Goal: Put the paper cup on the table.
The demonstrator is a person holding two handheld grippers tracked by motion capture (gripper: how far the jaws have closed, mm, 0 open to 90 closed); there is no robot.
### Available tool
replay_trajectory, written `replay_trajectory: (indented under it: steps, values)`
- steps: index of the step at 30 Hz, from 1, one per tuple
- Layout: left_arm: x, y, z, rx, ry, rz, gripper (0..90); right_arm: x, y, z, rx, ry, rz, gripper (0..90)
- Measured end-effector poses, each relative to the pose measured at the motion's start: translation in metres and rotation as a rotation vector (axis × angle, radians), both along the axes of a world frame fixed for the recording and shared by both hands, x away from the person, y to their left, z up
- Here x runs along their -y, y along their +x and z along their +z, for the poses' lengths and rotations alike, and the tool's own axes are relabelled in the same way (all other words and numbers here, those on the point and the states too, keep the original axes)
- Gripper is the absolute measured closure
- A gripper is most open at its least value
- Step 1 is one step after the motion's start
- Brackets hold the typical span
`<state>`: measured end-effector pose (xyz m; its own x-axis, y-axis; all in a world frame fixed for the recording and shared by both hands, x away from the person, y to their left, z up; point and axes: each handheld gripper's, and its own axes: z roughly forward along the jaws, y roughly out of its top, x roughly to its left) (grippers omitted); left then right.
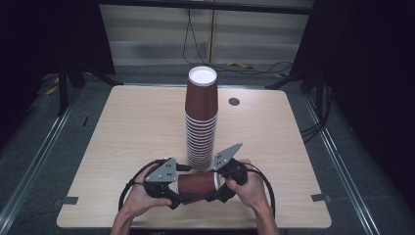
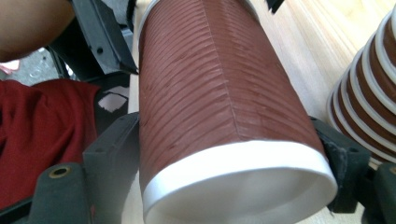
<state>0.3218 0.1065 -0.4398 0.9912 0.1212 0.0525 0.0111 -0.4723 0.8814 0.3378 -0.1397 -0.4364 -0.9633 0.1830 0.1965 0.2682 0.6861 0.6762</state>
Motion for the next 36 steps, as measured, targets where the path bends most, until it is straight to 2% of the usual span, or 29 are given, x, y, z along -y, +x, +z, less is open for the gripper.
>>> replay_trajectory:
  steps: [2, 5, 6, 7, 8, 10, 13, 18, 20, 22, 27, 29, 32, 35, 36]
  values:
    - [-0.005, -0.001, 0.002, 0.011, -0.035, 0.035, 15.8, 0.002, -0.001, 0.000, 0.002, 0.006, -0.009, 20.3]
    - [-0.010, -0.002, 0.002, -0.001, -0.080, 0.041, 15.7, 0.006, -0.001, 0.000, 0.008, 0.021, -0.028, 20.2]
    - [-0.012, -0.003, 0.002, -0.001, -0.094, 0.058, 15.7, 0.008, -0.001, 0.000, 0.012, 0.039, -0.036, 20.2]
    - [-0.012, -0.003, 0.002, -0.001, -0.094, 0.058, 15.7, 0.008, -0.001, 0.000, 0.012, 0.039, -0.036, 20.2]
    - [-0.017, -0.004, 0.001, -0.009, -0.134, 0.071, 15.7, 0.011, -0.003, 0.000, 0.017, 0.044, -0.055, 20.2]
    - [-0.021, -0.005, 0.000, -0.012, -0.180, 0.079, 15.7, 0.013, -0.003, 0.000, 0.021, 0.053, -0.061, 20.2]
    - [-0.027, -0.007, -0.001, -0.007, -0.210, 0.115, 15.7, 0.017, -0.004, 0.000, 0.026, 0.078, -0.081, 20.1]
    - [-0.035, -0.009, -0.005, -0.021, -0.237, 0.160, 15.8, 0.022, -0.006, -0.004, 0.031, 0.122, -0.110, 20.1]
    - [-0.037, -0.010, -0.008, -0.013, -0.240, 0.181, 15.8, 0.024, -0.006, -0.006, 0.034, 0.142, -0.121, 20.1]
    - [-0.039, -0.010, -0.009, -0.018, -0.247, 0.182, 15.9, 0.026, -0.006, -0.008, 0.038, 0.170, -0.130, 20.1]
    - [-0.042, -0.012, -0.012, -0.022, -0.259, 0.192, 15.8, 0.028, -0.007, -0.012, 0.049, 0.200, -0.145, 20.1]
    - [-0.042, -0.012, -0.014, -0.022, -0.278, 0.198, 15.8, 0.029, -0.008, -0.014, 0.055, 0.216, -0.150, 20.1]
    - [-0.042, -0.013, -0.015, -0.030, -0.268, 0.198, 15.8, 0.032, -0.009, -0.018, 0.054, 0.264, -0.150, 20.1]
    - [-0.042, -0.014, -0.017, -0.030, -0.282, 0.211, 15.7, 0.033, -0.010, -0.020, 0.060, 0.271, -0.157, 20.1]
    - [-0.042, -0.015, -0.018, -0.049, -0.301, 0.189, 15.7, 0.033, -0.011, -0.020, 0.065, 0.287, -0.159, 20.1]
